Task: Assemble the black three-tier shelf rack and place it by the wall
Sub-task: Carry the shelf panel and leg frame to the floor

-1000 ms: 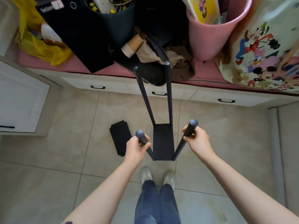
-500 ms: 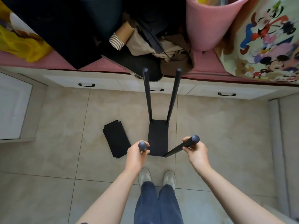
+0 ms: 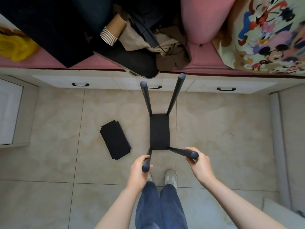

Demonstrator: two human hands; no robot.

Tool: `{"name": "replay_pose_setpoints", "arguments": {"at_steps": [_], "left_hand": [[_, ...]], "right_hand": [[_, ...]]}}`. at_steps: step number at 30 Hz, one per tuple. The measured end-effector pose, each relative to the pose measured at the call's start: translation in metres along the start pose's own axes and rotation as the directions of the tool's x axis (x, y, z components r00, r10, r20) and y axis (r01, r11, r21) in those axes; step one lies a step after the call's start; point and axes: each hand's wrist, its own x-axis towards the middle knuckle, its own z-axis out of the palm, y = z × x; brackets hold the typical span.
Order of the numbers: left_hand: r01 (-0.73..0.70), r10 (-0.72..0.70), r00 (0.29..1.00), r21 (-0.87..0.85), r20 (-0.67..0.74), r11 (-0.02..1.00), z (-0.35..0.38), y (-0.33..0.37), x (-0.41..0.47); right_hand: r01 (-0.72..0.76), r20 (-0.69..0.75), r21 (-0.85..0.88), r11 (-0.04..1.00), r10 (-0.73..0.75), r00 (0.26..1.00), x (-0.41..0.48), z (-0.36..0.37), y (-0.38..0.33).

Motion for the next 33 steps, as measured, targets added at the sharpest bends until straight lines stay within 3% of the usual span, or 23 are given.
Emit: {"name": "replay_pose_setpoints", "arguments": {"at_steps": [4, 10, 17, 24, 33], "left_hand": [[-0.110, 0.113, 0.987, 0.029, -0.116, 0.994, 0.003, -0.013, -0.017], [-0.135, 0.142, 0.985, 0.073, -0.098, 0.988, 0.002, -0.023, -0.035], [-0.156, 0.175, 0.974, 0.133, -0.141, 0.979, 0.006, -0.022, -0.041], [-0.076, 0.089, 0.986, 0.100, -0.139, 0.992, 0.011, -0.020, -0.038], [-0.032, 0.041, 0.997, 0.147, -0.061, 0.989, -0.014, -0.006, -0.063]], "right_hand": [[0.039, 0.029, -0.088, 0.995, -0.036, 0.999, -0.012, 0.002, 0.007], [0.111, 0.036, -0.100, 0.989, -0.108, 0.994, -0.034, 0.007, 0.016], [0.074, 0.016, -0.060, 0.995, -0.073, 0.997, -0.044, 0.013, 0.021], [0.107, 0.056, -0.192, 0.976, -0.098, 0.994, -0.044, 0.005, 0.023], [0.221, 0.218, -0.417, 0.881, -0.139, 0.966, -0.060, -0.017, -0.011]]}}
